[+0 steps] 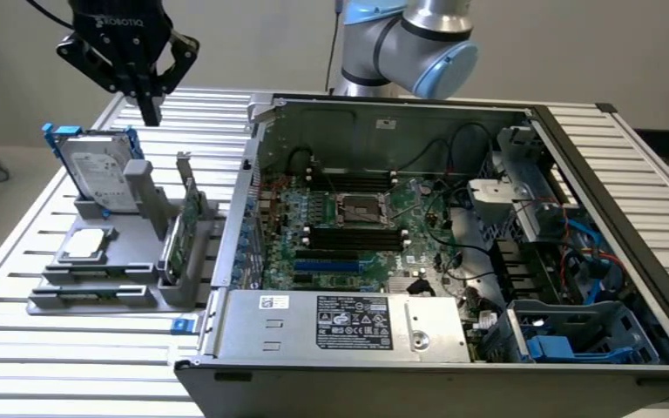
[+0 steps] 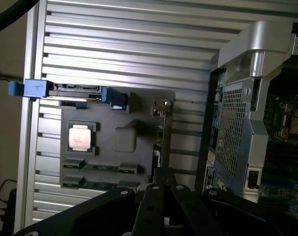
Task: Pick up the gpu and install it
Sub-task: 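Reach for the gpu, then pick up the gpu and move the gpu toward the slot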
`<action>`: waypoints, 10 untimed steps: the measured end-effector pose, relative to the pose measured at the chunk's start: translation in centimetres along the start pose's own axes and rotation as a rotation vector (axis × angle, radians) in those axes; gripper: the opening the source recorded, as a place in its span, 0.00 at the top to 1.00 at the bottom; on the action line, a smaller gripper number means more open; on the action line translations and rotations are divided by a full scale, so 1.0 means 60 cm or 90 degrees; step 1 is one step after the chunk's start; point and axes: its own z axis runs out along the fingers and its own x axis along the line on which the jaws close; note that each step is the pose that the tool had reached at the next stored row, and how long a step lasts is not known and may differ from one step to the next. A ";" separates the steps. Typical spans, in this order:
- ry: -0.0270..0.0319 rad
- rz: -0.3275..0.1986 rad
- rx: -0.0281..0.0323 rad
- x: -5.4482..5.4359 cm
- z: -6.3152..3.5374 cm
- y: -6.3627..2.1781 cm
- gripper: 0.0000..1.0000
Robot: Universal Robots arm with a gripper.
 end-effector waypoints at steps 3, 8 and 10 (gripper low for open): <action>-0.0001 0.000 0.0000 0.000 0.000 0.000 0.89; -0.0001 0.000 0.0000 0.000 0.000 0.000 0.89; -0.0001 0.000 0.0000 0.000 0.000 0.000 0.89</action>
